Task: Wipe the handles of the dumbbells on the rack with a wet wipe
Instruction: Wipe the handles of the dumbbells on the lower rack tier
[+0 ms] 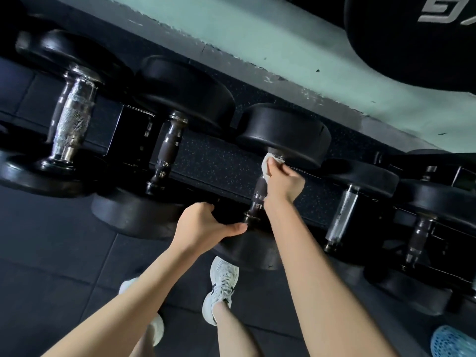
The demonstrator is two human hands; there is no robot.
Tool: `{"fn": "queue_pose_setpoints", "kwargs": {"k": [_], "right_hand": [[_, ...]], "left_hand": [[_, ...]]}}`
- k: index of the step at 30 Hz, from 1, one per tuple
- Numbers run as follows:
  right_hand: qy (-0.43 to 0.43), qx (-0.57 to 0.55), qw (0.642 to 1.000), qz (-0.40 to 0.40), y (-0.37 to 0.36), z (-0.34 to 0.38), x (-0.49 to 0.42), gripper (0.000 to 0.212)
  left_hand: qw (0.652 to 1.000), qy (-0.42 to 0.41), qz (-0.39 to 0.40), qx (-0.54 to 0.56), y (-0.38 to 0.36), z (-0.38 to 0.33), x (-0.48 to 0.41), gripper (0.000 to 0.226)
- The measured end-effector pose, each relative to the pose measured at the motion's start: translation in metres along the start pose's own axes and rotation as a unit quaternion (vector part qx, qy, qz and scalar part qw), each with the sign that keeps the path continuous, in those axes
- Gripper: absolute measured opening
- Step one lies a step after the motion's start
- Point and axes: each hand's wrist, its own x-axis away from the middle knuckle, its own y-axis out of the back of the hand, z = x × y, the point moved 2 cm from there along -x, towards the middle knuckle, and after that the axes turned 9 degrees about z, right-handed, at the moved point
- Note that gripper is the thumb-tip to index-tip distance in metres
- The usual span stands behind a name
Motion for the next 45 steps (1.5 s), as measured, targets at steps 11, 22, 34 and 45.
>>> {"fn": "queue_pose_setpoints", "kwargs": {"k": [11,22,34,45], "right_hand": [[0.078,0.161,0.982,0.059,0.015,0.005,-0.009,0.020],[-0.055,-0.061,0.987,0.136,0.024,0.003,-0.015,0.007],[-0.084,-0.163,0.970,0.160,0.024,-0.011,-0.018,0.014],[0.009,0.239,0.944,0.227,0.048,-0.018,0.007,0.033]], "left_hand": [[1.000,0.002,0.004,-0.008,-0.002,0.001,-0.009,0.059],[1.000,0.001,0.020,0.010,-0.002,0.004,-0.010,0.041],[0.999,-0.026,0.018,0.012,-0.001,0.007,-0.014,0.052],[0.999,-0.021,0.028,0.012,0.000,-0.002,-0.013,0.039]]}}
